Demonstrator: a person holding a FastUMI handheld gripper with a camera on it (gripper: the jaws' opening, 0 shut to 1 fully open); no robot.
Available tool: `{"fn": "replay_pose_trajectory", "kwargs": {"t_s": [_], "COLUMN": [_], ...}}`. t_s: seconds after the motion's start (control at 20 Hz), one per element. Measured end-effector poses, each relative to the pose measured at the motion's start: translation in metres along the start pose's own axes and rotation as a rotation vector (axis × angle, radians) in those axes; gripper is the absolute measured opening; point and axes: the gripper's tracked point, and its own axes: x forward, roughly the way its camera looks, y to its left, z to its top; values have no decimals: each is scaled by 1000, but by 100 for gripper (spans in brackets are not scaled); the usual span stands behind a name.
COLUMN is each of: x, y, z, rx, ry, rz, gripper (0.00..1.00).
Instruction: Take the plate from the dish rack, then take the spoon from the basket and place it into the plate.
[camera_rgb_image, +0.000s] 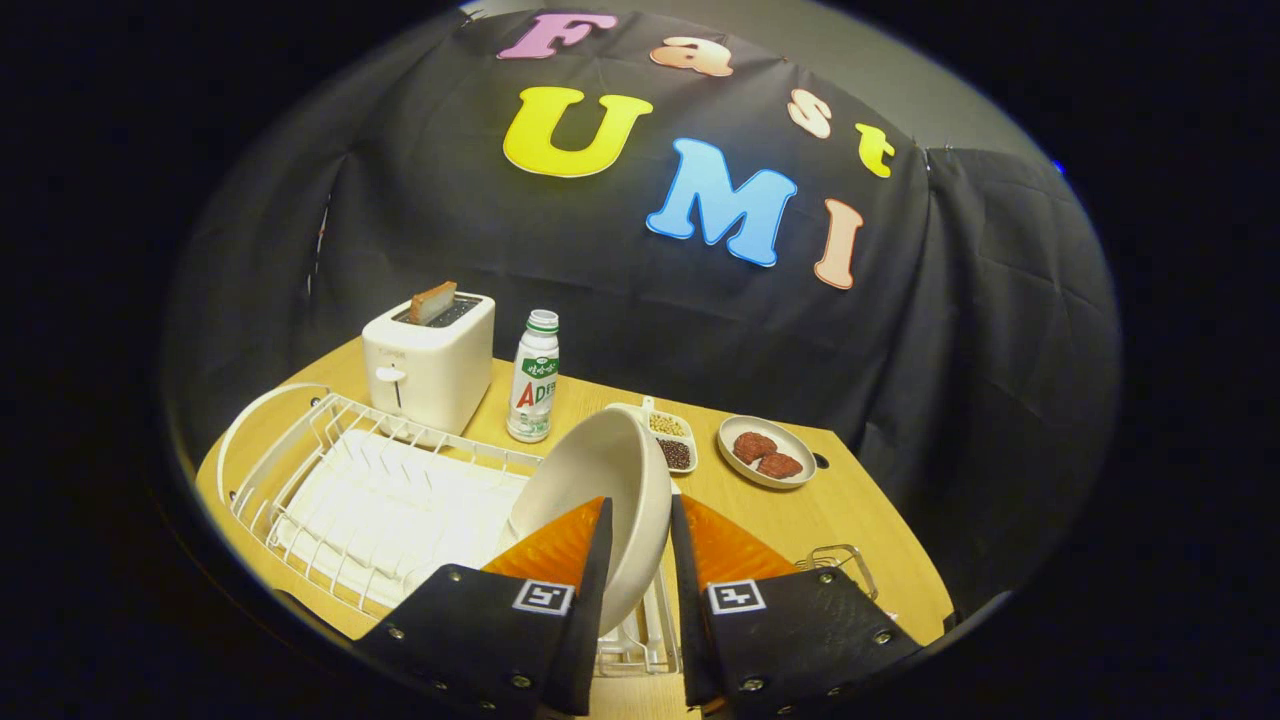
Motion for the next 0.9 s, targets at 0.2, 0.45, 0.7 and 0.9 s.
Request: {"fn": "replay_pose_trajectory", "kwargs": {"t_s": [0.2,0.45,0.7,0.9], "x": [3,13,8,2], "y": [-9,-15,-16,-11], "z": [-4,14,27,35], "rx": [-59,-137,-206,-317], "ry": [54,74,90,85], "rz": [-123,-225,-295,-331], "gripper": [26,7,2,2]}}
